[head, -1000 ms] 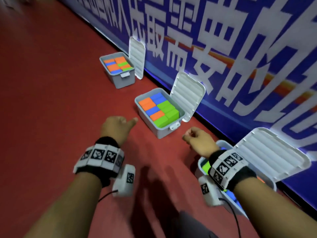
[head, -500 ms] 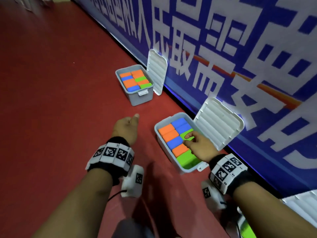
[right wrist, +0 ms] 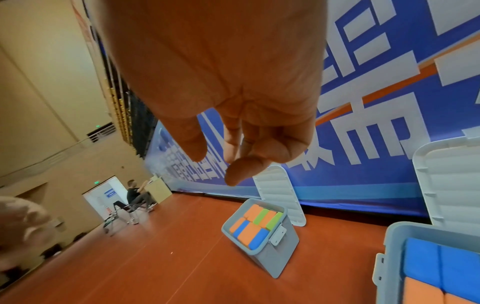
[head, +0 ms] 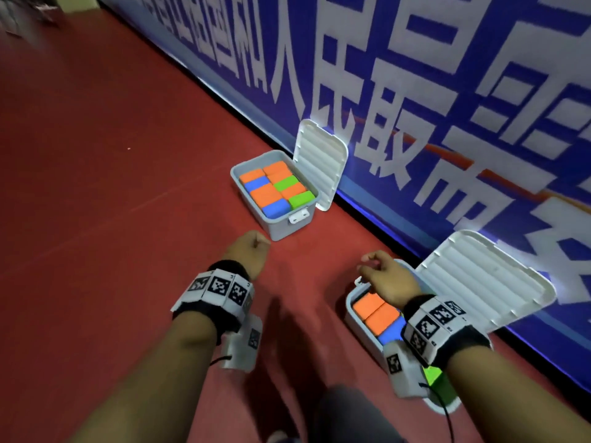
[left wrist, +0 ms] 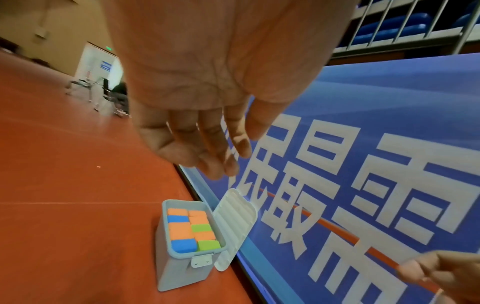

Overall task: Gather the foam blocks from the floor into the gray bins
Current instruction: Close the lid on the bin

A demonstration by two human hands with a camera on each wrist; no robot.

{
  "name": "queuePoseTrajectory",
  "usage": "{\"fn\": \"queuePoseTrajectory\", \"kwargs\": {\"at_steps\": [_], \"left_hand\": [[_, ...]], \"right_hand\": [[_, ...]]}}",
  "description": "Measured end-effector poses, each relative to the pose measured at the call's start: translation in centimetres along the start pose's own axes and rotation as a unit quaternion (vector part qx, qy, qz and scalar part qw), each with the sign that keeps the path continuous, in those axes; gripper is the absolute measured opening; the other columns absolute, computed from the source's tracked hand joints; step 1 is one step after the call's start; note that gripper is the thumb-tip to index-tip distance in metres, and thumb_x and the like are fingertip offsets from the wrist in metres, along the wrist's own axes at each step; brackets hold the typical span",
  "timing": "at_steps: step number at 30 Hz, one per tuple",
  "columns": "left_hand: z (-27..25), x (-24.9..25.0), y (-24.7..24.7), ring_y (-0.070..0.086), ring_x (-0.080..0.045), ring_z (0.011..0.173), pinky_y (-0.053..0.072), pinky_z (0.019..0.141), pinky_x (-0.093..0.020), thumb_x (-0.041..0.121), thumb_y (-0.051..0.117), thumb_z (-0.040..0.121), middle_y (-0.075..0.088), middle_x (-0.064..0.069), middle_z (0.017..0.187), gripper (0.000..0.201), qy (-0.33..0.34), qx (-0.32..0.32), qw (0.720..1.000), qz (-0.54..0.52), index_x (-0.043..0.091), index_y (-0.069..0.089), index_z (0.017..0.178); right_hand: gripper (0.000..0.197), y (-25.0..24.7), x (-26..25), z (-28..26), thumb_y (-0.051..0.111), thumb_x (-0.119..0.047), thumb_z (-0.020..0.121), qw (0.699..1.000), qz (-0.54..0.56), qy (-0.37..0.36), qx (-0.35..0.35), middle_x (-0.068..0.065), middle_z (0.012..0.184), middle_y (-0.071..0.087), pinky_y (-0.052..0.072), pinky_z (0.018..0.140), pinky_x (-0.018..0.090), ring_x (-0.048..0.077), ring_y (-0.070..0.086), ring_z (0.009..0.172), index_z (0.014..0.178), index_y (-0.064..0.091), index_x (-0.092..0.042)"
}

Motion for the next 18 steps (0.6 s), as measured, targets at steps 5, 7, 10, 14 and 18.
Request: {"fn": "queuePoseTrajectory", "kwargs": {"at_steps": [5,7,10,14,18], "left_hand": [[11.6,3.1,-1.5,0.057,-0.024,0.090,0.040,0.079,-0.027,0.014,0.050,0.093,0.063,-0.013,0.094,0.011,0.100,-0.115,0.988,0.003,0.010,0.061,0.093],[16.4,3.1,-2.8,0.057,-0.024,0.091,0.040,0.081,-0.026,0.019,0.053,0.092,0.063,-0.012,0.095,0.011,0.102,-0.125,0.987,-0.019,0.012,0.061,0.093],[23.2,2.8,-6.1,0.053,-0.018,0.085,0.036,0.073,-0.022,0.034,0.051,0.076,0.059,-0.005,0.090,0.016,0.089,-0.118,0.988,-0.052,0.021,0.055,0.085],[32.7,1.6,-12.8,0.055,-0.020,0.093,0.038,0.082,-0.026,0.022,0.053,0.093,0.061,-0.009,0.103,0.009,0.056,-0.090,0.994,-0.036,0.020,0.056,0.101],[42.0,0.5,-19.4,0.056,-0.022,0.087,0.038,0.079,-0.027,0.017,0.051,0.093,0.059,-0.003,0.087,0.016,0.055,-0.059,0.995,-0.053,0.026,0.055,0.080]], "right_hand": [[0.007,1.3,-6.6,9.2,0.061,-0.025,0.085,0.999,0.015,0.033,0.037,0.008,0.082,0.068,0.053,0.084,0.040,0.026,0.062,0.074,0.087,0.054,-0.027],[0.009,2.5,-8.7,14.1,0.060,-0.025,0.086,0.998,0.026,0.036,0.044,0.007,0.076,0.065,0.053,0.083,0.042,0.025,0.060,0.069,0.083,0.052,-0.028],[0.010,4.5,-12.1,21.1,0.060,-0.026,0.086,0.997,0.041,0.041,0.053,0.013,0.083,0.068,0.052,0.085,0.043,0.028,0.062,0.075,0.090,0.051,-0.029],[0.019,7.3,-18.1,27.7,0.057,-0.022,0.088,0.995,0.051,0.066,0.057,0.013,0.081,0.068,0.052,0.079,0.036,0.026,0.062,0.068,0.105,0.048,-0.024],[0.022,9.5,-24.4,35.4,0.059,-0.019,0.088,0.994,0.055,0.070,0.064,0.006,0.073,0.064,0.051,0.079,0.039,0.025,0.059,0.066,0.108,0.049,-0.019]]}}
Point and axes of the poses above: each hand's wrist, its own z-axis towards the middle knuckle, its own y-axis out of the palm, x = y × z, the point moved 2 cm from there along z, towards the middle knuckle
